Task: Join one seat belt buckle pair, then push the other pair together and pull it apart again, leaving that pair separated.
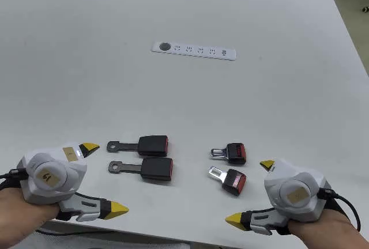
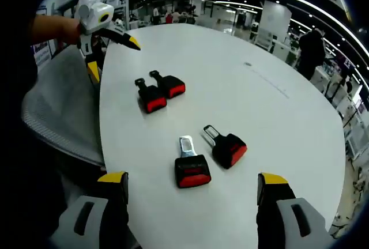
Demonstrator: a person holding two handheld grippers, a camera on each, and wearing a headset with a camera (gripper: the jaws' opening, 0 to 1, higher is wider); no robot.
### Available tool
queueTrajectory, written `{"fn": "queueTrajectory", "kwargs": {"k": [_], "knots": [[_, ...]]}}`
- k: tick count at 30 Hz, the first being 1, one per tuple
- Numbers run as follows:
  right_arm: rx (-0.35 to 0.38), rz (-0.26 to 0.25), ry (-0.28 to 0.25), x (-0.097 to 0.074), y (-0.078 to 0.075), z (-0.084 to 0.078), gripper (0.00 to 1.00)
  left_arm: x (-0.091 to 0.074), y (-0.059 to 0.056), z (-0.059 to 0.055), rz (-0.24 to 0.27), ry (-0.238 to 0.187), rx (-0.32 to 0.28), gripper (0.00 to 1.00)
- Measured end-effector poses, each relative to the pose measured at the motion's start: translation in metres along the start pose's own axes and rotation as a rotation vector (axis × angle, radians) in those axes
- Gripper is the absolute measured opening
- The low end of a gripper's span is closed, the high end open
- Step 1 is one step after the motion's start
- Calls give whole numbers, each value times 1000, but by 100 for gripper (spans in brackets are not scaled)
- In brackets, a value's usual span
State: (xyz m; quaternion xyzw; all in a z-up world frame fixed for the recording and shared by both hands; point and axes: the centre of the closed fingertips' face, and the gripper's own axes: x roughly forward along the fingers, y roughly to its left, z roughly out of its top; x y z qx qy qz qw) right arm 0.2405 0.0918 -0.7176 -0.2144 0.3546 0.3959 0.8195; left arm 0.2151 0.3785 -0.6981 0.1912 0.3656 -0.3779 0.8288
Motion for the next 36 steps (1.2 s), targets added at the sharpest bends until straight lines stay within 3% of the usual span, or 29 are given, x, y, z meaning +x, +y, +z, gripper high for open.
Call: {"fn": "queueTrajectory", "kwargs": {"k": [10, 17, 23, 30, 36], "knots": [[-4, -1, 0, -5, 8, 1, 93, -9, 0, -5, 8, -7, -15, 94], [12, -24, -14, -9, 7, 4, 93, -4, -2, -10, -11, 6, 2, 94], [15, -39, -24, -16, 5, 2, 93, -4, -11, -1, -14, 5, 41, 95], [3, -41, -23, -19, 1, -1, 93, -6, -2, -4, 14, -11, 15, 95], [5, -39, -26, -19, 0, -2, 93, -9, -6, -2, 30, -16, -3, 94]]}}
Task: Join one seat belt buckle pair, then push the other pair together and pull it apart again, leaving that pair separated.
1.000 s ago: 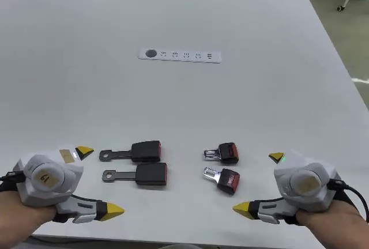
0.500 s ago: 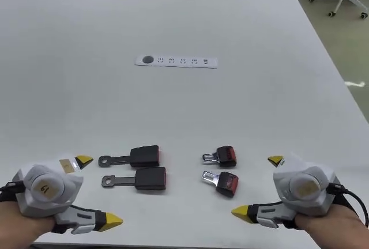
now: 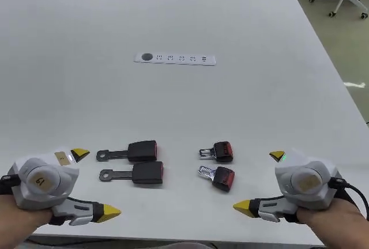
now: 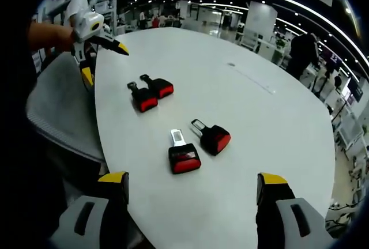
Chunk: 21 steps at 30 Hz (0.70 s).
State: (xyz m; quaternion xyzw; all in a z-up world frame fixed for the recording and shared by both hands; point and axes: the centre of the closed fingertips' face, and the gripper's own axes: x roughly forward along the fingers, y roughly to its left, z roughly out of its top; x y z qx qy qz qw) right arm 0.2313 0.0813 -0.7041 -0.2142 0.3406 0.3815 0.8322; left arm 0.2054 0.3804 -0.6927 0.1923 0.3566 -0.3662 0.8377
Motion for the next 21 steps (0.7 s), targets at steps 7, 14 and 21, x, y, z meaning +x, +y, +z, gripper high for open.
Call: {"fn": "queueTrajectory", "kwargs": {"k": [7, 14, 21], "knots": [[13, 14, 0, 4, 6, 0, 93, -2, -2, -1, 5, -4, -17, 93], [0, 15, 10, 7, 7, -1, 92, 2, -2, -8, -18, 9, -18, 93], [3, -5, 12, 1, 3, 5, 93, 6, 2, -4, -47, 5, 5, 93]]}}
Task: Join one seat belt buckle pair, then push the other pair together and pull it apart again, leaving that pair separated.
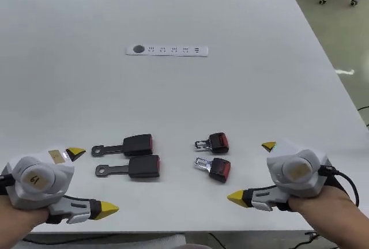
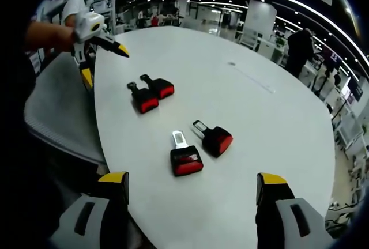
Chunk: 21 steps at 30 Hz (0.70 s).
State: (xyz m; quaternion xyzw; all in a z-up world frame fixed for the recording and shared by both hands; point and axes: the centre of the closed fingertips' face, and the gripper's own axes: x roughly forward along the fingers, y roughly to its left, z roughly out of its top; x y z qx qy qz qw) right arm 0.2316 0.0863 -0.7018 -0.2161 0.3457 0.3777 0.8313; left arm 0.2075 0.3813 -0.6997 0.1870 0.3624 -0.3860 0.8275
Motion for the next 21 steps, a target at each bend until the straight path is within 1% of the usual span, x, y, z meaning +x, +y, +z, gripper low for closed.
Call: {"fn": "queueTrajectory", "kwargs": {"k": [1, 3, 4, 6, 8, 10, 12, 14, 15, 18, 19, 21], "knots": [[-7, -1, -2, 0, -1, 2, 93, 0, 0, 1, -3, 1, 8, 93], [-15, -2, -7, 5, -4, 2, 93, 2, 5, 3, 1, 4, 25, 93], [-19, -1, -7, 7, -6, 2, 93, 3, 8, 4, 8, 5, 27, 93], [-22, 6, -9, 8, -8, 3, 93, 3, 11, 7, 20, 2, 17, 93], [-26, 15, -13, 10, -10, 4, 93, 5, 11, 12, 29, -11, 7, 92], [-28, 19, -17, 12, -12, 4, 93, 8, 9, 14, 29, -13, 2, 92], [-25, 25, -17, 12, -12, 3, 93, 12, 7, 13, 26, -8, 5, 92], [-23, 34, -14, 14, -10, 2, 93, 14, 3, 15, 22, -4, 6, 92], [-23, 40, -11, 16, -8, 1, 93, 16, 4, 12, 19, -3, 8, 92], [-33, 55, -1, 22, -4, 0, 93, 16, 5, 10, 16, 0, 19, 92], [-35, 56, -1, 23, -4, 1, 93, 15, 4, 11, 17, 2, 18, 92], [-35, 55, -11, 22, -4, 7, 93, 12, 7, 9, 22, 6, 14, 91]]}}
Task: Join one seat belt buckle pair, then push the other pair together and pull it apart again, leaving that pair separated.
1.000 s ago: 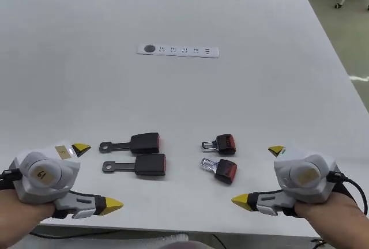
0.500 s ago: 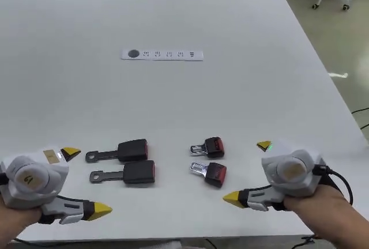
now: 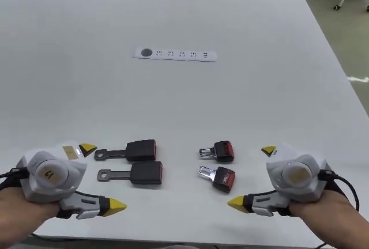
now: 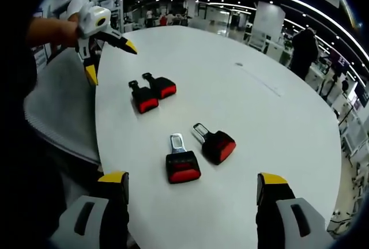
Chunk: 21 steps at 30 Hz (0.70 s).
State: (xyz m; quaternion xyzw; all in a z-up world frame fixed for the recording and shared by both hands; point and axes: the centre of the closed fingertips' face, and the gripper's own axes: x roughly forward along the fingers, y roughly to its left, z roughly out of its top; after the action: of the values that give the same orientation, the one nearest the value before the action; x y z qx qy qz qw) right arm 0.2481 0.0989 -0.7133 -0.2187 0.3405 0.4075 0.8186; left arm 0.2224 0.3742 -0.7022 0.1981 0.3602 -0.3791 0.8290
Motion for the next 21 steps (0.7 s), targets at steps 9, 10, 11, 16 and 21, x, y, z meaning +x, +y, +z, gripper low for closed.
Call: {"fn": "queueTrajectory", "kwargs": {"k": [9, 10, 11, 16, 21], "knots": [[-14, 3, -16, 5, 5, 10, 93, -6, 2, -5, 20, -2, -13, 92], [-17, 4, -15, 5, 6, 9, 93, -7, 2, -4, 23, -3, -18, 92], [-18, 5, -14, 5, 5, 8, 93, -7, 2, -4, 23, -5, -23, 92], [-17, -1, -2, 3, 2, 3, 93, -7, 3, -3, 24, -8, -23, 92], [-11, 2, 5, 2, 2, 1, 90, -4, 2, -3, 19, -3, -19, 91]]}}
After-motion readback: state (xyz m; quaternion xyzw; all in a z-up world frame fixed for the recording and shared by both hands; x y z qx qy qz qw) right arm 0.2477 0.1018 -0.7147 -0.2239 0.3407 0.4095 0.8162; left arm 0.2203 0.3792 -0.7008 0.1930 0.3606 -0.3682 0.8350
